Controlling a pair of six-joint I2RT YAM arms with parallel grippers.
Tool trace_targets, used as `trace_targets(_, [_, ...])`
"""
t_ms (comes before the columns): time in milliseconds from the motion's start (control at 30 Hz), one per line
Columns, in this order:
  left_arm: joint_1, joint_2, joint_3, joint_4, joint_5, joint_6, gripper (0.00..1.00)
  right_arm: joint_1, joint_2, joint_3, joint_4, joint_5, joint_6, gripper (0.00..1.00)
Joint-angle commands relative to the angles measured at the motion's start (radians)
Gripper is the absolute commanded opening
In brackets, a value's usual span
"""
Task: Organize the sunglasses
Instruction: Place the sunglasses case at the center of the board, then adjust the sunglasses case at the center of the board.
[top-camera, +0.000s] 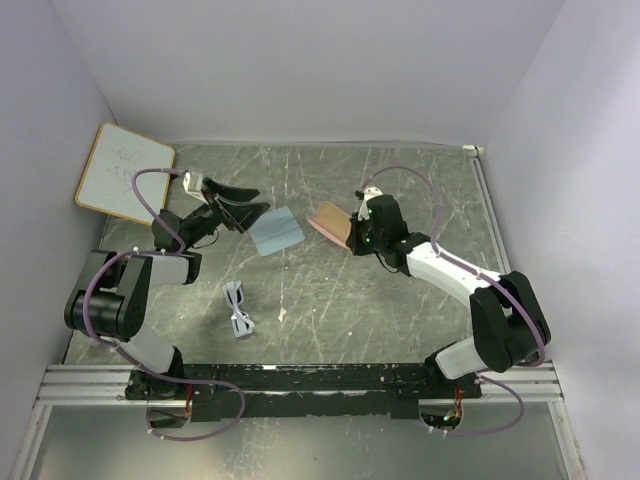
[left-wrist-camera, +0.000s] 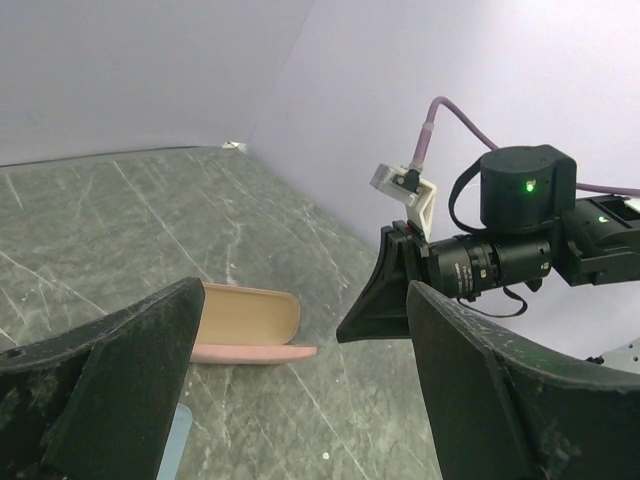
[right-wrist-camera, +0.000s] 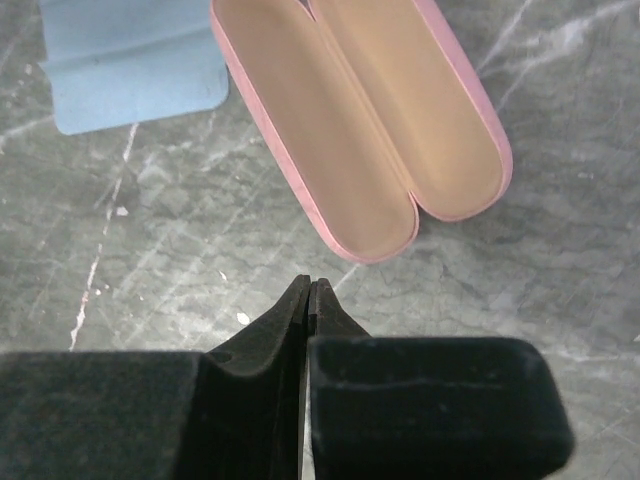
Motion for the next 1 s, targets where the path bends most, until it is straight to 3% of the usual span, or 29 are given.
trace_targets(0, [0.001,-0.001,0.009,0.013,0.008,0.018,0.94,0.004,0.004,-0.030,0.011,0.032,0.036,0.00])
trace_targets(400, [-0.022,-0.014,0.015,-0.052,-0.006,0.066,0.94,0.066,0.054,-0.090,0.103,-0.071,0.076,0.00])
trace_targets(967, [-0.029,-0.020,0.015,-0.096,-0.009,0.102,0.94,0.053,0.233,0.018,0.136,-0.011,0.035,0.00])
